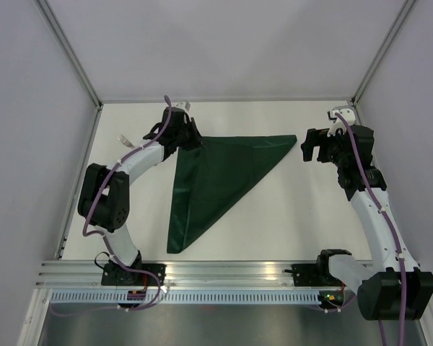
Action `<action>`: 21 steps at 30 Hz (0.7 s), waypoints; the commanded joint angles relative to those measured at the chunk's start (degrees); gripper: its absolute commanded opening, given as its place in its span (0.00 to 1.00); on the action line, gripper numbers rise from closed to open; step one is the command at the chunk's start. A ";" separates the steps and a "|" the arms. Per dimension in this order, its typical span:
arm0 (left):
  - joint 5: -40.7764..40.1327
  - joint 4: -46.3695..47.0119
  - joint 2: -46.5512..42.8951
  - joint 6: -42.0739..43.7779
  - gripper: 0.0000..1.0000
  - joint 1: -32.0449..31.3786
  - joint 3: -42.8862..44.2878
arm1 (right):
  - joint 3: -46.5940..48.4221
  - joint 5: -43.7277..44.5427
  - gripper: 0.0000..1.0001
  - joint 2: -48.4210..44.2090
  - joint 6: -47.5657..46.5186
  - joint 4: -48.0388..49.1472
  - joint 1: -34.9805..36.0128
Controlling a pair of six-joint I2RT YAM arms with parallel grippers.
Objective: Fold the napkin, place the utensils inside, and roll it up
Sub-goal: Fold the napkin
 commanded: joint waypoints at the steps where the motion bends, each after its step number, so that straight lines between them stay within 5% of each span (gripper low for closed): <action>1: 3.63 -1.72 2.11 -0.03 0.02 1.89 3.80 | 1.53 0.31 0.98 -0.55 0.00 0.40 0.05; 21: 5.83 -5.32 7.47 1.02 0.02 8.05 10.48 | 1.61 0.13 0.98 -1.08 -0.08 0.31 0.14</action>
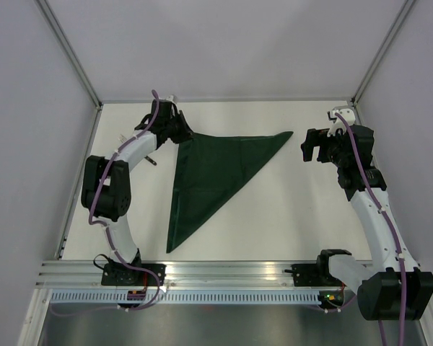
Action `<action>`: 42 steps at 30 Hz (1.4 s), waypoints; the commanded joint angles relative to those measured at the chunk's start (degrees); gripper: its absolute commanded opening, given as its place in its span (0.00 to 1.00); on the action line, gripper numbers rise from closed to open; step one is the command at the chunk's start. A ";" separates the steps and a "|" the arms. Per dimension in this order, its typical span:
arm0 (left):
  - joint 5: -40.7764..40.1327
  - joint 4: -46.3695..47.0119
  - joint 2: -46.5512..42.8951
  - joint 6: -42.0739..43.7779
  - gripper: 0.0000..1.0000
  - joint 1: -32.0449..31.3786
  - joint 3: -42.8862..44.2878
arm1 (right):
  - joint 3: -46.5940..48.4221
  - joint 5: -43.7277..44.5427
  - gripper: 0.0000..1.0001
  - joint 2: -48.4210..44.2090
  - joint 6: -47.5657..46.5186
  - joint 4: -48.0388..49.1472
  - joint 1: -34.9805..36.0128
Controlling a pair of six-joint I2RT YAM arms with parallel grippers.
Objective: Fold the napkin, place the utensils inside, and roll it up
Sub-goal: Fold the napkin
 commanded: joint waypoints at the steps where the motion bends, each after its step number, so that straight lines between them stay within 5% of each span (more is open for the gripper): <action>1: 1.59 -1.19 1.13 0.92 0.02 0.79 2.70 | 1.61 0.13 0.98 -1.14 -0.06 0.31 0.14; 42: 2.91 -4.97 9.04 2.67 0.02 4.75 11.40 | 1.44 0.22 0.98 -0.70 -0.32 0.31 0.14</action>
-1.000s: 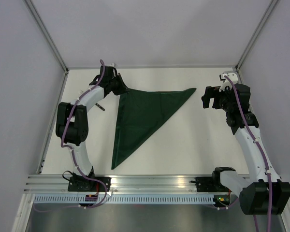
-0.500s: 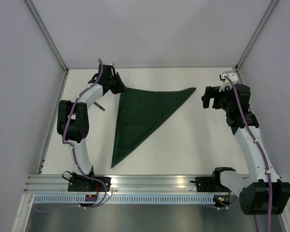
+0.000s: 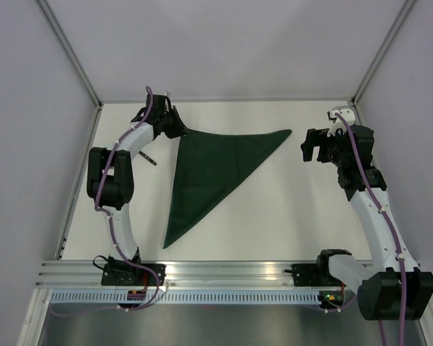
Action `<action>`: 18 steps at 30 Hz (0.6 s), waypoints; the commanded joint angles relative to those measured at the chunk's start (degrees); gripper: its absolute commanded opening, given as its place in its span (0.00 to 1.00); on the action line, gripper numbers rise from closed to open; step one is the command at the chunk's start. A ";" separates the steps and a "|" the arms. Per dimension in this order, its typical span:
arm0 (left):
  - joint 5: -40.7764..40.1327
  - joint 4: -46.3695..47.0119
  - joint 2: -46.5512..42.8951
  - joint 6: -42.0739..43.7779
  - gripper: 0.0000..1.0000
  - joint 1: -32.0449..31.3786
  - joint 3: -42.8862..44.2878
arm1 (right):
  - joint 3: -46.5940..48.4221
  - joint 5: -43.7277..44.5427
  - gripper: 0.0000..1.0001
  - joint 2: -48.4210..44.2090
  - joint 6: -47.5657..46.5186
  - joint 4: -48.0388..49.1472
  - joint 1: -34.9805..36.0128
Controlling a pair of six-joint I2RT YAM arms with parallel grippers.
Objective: Fold the napkin, place the utensils inside, and roll it up
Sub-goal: Fold the napkin
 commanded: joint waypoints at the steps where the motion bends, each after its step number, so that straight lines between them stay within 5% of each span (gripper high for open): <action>1: 1.53 -0.58 1.39 2.02 0.02 0.44 2.24 | 1.44 0.31 0.98 -0.70 -0.35 0.31 0.14; 3: 0.83 -0.67 1.48 2.10 0.07 0.53 2.07 | 1.44 0.31 0.98 -0.62 -0.26 0.23 0.05; 10: -3.57 -0.67 0.52 2.19 0.65 3.43 2.50 | 1.44 -0.04 0.98 -0.70 -0.26 0.14 0.05; 18: -20.68 -4.87 -7.82 -1.23 0.73 7.38 -4.16 | 1.61 -0.83 0.98 -1.23 -0.17 -0.04 0.14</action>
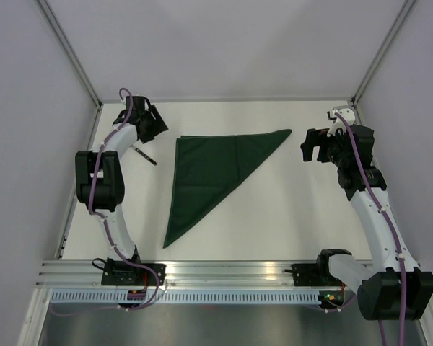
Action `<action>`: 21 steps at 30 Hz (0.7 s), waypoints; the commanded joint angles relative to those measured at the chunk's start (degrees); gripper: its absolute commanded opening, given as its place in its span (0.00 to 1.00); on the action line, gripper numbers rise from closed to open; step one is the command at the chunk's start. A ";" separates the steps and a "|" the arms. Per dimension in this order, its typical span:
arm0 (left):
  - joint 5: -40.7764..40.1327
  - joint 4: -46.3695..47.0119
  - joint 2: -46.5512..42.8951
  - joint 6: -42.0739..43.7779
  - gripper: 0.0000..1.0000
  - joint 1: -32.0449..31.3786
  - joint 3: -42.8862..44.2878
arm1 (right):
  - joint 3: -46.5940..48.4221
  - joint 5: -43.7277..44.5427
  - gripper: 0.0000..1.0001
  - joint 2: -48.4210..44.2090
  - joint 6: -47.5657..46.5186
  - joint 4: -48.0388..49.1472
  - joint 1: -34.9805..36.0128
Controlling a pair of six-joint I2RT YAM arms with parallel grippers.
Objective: Fold the napkin, place the utensils inside, and roll it up
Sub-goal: Fold the napkin, then grab a utensil with the left arm
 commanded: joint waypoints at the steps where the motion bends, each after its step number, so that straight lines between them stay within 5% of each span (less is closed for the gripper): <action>1: -12.59 -4.16 -7.85 -3.81 0.72 1.05 -3.38 | 1.61 -1.10 0.98 -1.32 -0.02 -0.02 0.05; 11: -26.67 -13.57 -5.40 -8.56 0.63 2.81 -2.33 | 1.53 -2.15 0.98 -2.81 0.16 -0.37 0.14; 21: -28.08 -17.35 2.06 -9.80 0.63 5.00 2.49 | 1.53 -3.30 0.98 -2.64 0.16 -0.63 0.14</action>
